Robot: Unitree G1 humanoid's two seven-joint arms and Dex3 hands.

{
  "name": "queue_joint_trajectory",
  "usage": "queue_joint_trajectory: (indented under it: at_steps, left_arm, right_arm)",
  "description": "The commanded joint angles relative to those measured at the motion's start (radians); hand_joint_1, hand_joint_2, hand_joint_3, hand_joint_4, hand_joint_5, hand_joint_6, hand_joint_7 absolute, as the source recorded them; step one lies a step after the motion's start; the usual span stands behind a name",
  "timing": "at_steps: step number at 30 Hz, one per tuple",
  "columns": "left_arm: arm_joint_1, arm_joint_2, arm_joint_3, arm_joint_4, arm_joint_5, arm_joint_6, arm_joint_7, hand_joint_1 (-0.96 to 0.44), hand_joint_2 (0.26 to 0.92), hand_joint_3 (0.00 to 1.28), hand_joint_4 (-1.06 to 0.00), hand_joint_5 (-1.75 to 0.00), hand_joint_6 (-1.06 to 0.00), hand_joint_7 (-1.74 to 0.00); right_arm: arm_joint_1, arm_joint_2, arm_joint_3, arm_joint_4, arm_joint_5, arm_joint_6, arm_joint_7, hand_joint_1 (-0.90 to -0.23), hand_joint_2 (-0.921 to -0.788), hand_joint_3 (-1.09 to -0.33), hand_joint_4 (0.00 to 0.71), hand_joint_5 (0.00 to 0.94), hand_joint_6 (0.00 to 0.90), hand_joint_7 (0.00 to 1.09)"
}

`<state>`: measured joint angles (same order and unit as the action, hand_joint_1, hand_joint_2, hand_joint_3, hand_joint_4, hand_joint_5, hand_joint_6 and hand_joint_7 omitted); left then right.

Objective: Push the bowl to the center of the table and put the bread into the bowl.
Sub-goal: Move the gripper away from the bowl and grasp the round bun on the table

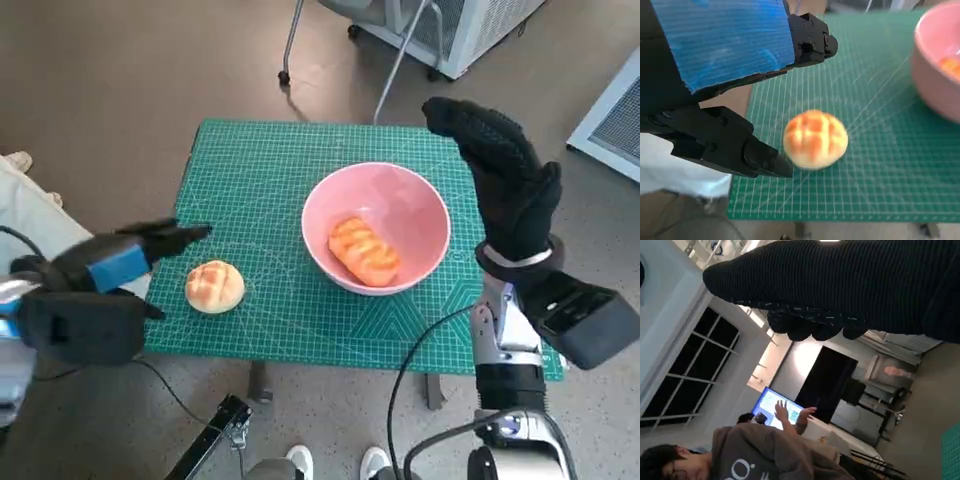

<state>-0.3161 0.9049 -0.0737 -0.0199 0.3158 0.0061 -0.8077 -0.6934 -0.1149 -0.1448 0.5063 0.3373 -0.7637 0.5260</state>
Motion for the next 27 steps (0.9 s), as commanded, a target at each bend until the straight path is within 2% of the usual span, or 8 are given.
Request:
queue_joint_trajectory:
  at_steps: [1, 7, 15, 18, 19, 20, 23, 27]
  left_arm:
    - [-0.032, -0.049, -0.083, 0.076, 0.056, -0.025, 0.03, -0.01, 0.815, 0.0, -0.13, -0.01, -0.23, -0.05]
    - [-0.072, -0.114, -0.171, 0.195, 0.127, -0.083, 0.089, -0.02, 0.821, 0.0, -0.19, -0.03, -0.28, -0.06]
    - [-0.151, -0.161, -0.268, 0.422, 0.25, -0.248, 0.251, -0.03, 0.887, 0.02, -0.45, -0.06, -0.5, -0.15]
    - [-0.173, -0.162, -0.285, 0.48, 0.283, -0.294, 0.307, -0.1, 0.909, 0.07, -0.59, -0.09, -0.52, -0.55]
    - [-0.182, -0.158, -0.286, 0.499, 0.29, -0.314, 0.329, -0.19, 0.914, 0.14, -0.64, -0.14, -0.5, -0.88]
    - [-0.189, -0.155, -0.286, 0.513, 0.295, -0.33, 0.345, -0.12, 0.916, 0.16, -0.59, -0.54, -0.5, -1.06]
    - [-0.207, -0.143, -0.276, 0.541, 0.292, -0.37, 0.374, -0.04, 0.919, 0.17, -0.57, -1.0, -0.52, -1.25]
    - [-0.228, -0.118, -0.227, 0.531, 0.251, -0.379, 0.373, -0.01, 0.92, 0.13, -0.61, -1.15, -0.56, -1.28]
  right_arm:
    - [0.002, -0.004, 0.0, 0.009, 0.01, 0.014, 0.015, -0.71, -0.921, -0.757, 0.283, 0.0, -0.001, 0.89]
    - [0.004, -0.008, 0.001, 0.005, 0.011, 0.014, 0.017, -0.71, -0.921, -0.757, 0.283, 0.0, -0.001, 0.89]
    - [0.009, -0.011, 0.002, -0.002, 0.007, 0.012, 0.019, -0.709, -0.921, -0.759, 0.283, 0.0, -0.001, 0.89]
    - [0.011, -0.013, 0.003, -0.007, 0.009, 0.013, 0.02, -0.709, -0.921, -0.759, 0.283, 0.0, -0.001, 0.89]
    - [0.012, -0.014, 0.003, -0.01, 0.01, 0.014, 0.022, -0.709, -0.921, -0.759, 0.283, 0.0, -0.001, 0.89]
    - [0.012, -0.015, 0.002, -0.011, 0.012, 0.015, 0.023, -0.71, -0.921, -0.759, 0.283, 0.0, -0.001, 0.89]
    - [0.013, -0.018, 0.001, -0.016, 0.016, 0.019, 0.028, -0.71, -0.921, -0.759, 0.285, 0.001, -0.001, 0.89]
    - [0.015, -0.022, 0.0, -0.024, 0.021, 0.025, 0.033, -0.71, -0.921, -0.758, 0.291, 0.005, -0.001, 0.89]
